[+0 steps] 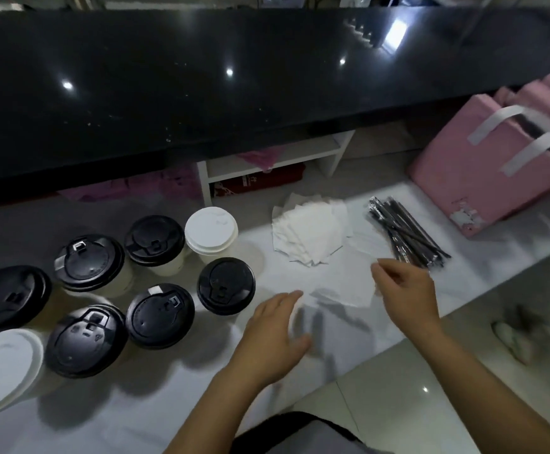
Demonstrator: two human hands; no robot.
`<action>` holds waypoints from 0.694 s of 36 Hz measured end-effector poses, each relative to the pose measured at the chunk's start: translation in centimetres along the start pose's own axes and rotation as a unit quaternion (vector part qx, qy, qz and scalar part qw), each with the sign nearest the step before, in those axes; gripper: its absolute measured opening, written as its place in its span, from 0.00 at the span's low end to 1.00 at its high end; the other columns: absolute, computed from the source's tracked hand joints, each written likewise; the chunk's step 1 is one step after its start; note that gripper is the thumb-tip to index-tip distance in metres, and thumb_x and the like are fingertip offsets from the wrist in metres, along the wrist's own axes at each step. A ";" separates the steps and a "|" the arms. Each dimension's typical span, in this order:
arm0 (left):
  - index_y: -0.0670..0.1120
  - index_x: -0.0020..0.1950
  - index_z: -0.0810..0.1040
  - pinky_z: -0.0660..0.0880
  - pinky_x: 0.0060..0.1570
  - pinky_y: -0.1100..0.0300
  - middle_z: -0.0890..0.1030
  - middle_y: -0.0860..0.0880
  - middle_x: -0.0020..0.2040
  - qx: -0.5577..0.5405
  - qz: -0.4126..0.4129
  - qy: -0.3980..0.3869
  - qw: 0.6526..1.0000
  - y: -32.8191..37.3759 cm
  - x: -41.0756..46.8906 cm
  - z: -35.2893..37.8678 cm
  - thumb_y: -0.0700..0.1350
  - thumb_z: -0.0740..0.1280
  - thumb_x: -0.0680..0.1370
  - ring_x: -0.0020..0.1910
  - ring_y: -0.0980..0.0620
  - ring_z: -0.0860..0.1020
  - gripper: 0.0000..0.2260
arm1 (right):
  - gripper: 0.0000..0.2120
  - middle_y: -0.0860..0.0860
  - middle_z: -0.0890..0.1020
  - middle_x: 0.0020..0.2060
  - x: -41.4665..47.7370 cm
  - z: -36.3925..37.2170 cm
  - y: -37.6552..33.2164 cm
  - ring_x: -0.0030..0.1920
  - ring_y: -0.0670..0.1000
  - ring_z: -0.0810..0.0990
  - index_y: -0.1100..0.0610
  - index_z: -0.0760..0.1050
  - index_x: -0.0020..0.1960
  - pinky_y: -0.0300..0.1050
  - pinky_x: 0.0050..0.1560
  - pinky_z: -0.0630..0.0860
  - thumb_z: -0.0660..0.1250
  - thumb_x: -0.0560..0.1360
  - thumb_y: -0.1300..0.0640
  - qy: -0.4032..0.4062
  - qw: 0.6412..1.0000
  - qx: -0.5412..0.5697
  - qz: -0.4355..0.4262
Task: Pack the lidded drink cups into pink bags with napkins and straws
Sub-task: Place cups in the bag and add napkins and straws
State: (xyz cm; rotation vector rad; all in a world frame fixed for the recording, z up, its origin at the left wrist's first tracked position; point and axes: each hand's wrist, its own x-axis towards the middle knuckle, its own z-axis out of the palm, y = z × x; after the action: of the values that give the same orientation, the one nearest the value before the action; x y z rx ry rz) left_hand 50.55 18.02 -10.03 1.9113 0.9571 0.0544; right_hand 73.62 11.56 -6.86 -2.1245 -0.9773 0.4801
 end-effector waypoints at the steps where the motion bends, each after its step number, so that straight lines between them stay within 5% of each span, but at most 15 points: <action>1: 0.56 0.79 0.58 0.58 0.75 0.53 0.60 0.55 0.78 -0.002 0.000 0.002 1.000 0.0 0.9 0.0 0.52 0.66 0.78 0.77 0.52 0.57 0.31 | 0.15 0.49 0.71 0.26 -0.9 -0.1 0.4 0.31 0.45 0.68 0.55 0.75 0.32 0.43 0.35 0.65 0.67 0.78 0.59 0.007 0.999 0.020 0.027; 6: 0.55 0.78 0.61 0.65 0.72 0.51 0.63 0.53 0.76 -0.026 -0.009 -0.014 1.000 1.0 3.7 1.0 0.50 0.69 0.76 0.74 0.50 0.63 0.32 | 0.12 0.68 0.76 0.36 -3.0 -0.6 2.4 0.36 0.51 0.73 0.67 0.76 0.41 0.52 0.41 0.75 0.69 0.76 0.58 0.015 0.986 0.111 0.120; 8: 0.56 0.77 0.62 0.67 0.71 0.50 0.64 0.54 0.76 -0.038 -0.006 -0.029 0.999 1.4 4.2 1.8 0.50 0.71 0.76 0.73 0.50 0.65 0.32 | 0.13 0.63 0.77 0.33 -2.6 -1.0 2.7 0.36 0.53 0.75 0.67 0.77 0.41 0.58 0.44 0.79 0.69 0.74 0.55 0.013 0.978 0.155 0.140; 11: 0.59 0.76 0.63 0.69 0.70 0.51 0.64 0.56 0.75 -0.063 -0.006 -0.053 0.997 1.7 4.9 2.8 0.49 0.73 0.74 0.73 0.52 0.66 0.32 | 0.08 0.55 0.82 0.36 -1.4 -1.8 2.6 0.39 0.54 0.81 0.63 0.81 0.41 0.54 0.45 0.81 0.69 0.77 0.61 0.021 0.958 0.227 0.174; 15: 0.60 0.75 0.64 0.68 0.61 0.62 0.65 0.58 0.75 -0.112 -0.022 -0.070 0.991 3.0 6.0 3.6 0.50 0.75 0.74 0.70 0.55 0.68 0.34 | 0.09 0.52 0.82 0.36 0.4 -2.3 2.9 0.37 0.53 0.81 0.58 0.81 0.39 0.49 0.39 0.80 0.68 0.78 0.63 0.000 0.936 0.297 0.189; 21: 0.63 0.75 0.62 0.72 0.65 0.57 0.74 0.57 0.68 -0.298 -0.091 -0.070 0.947 6.7 8.5 4.8 0.54 0.80 0.68 0.67 0.55 0.73 0.40 | 0.07 0.54 0.83 0.37 4.4 -4.3 3.7 0.37 0.53 0.81 0.59 0.80 0.41 0.47 0.37 0.77 0.67 0.77 0.64 -0.161 0.862 0.435 0.205; 25: 0.53 0.72 0.70 0.73 0.67 0.52 0.80 0.53 0.65 -0.366 -0.106 -0.050 0.923 9.0 10.4 5.3 0.46 0.77 0.73 0.65 0.52 0.77 0.30 | 0.02 0.56 0.83 0.42 7.6 -6.1 5.2 0.40 0.55 0.82 0.56 0.80 0.40 0.51 0.43 0.76 0.69 0.70 0.58 -0.234 0.814 0.486 0.213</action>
State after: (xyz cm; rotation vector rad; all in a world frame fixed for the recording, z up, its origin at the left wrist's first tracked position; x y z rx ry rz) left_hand 65.25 18.72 -9.50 1.1068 0.9028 0.1622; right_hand 84.60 12.24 -6.97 -1.2478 -0.3019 1.4295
